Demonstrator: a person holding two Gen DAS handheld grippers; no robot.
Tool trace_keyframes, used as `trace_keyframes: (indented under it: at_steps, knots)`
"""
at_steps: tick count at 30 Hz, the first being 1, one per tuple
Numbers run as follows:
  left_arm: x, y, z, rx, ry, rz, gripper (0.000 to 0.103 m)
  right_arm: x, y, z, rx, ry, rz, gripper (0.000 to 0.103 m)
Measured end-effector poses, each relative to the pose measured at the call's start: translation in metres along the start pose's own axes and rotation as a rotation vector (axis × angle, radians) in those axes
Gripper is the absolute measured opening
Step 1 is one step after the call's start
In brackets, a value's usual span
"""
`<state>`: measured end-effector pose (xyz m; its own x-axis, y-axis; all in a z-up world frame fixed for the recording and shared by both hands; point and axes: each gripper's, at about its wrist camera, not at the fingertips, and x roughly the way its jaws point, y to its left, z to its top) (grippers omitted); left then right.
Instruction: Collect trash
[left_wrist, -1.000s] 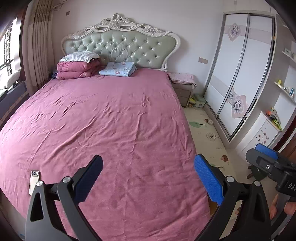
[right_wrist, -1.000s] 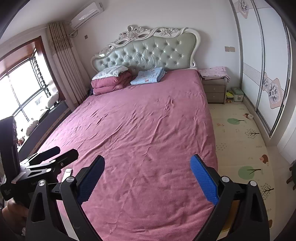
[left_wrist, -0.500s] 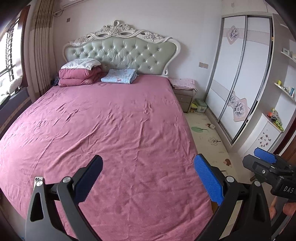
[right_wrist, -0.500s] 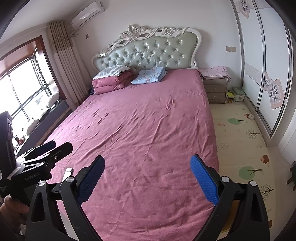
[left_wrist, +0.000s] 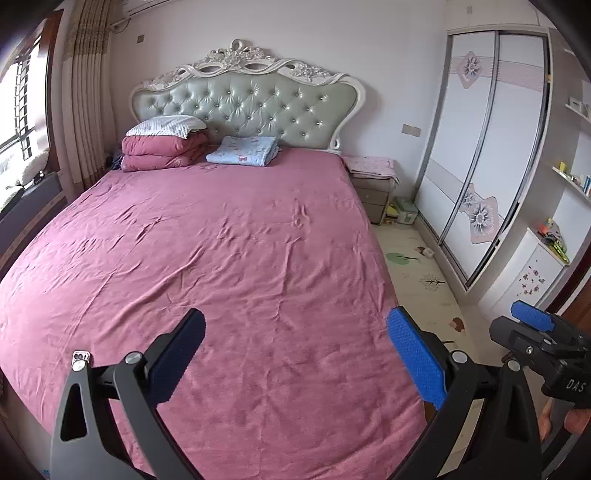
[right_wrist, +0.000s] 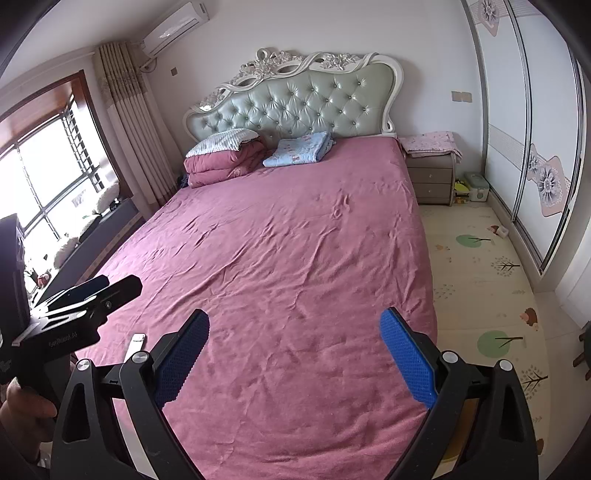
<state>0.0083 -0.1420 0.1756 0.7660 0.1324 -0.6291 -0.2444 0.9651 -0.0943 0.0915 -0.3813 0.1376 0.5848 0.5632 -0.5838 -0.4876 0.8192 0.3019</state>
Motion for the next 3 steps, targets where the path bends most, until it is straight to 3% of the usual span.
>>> trace_keyframes:
  at_steps: [3]
  knots:
    - [-0.0004,0.0013,0.0008,-0.001,-0.005,0.002,0.099,0.0007,0.0008,-0.0005,-0.001,0.0,0.002,0.09]
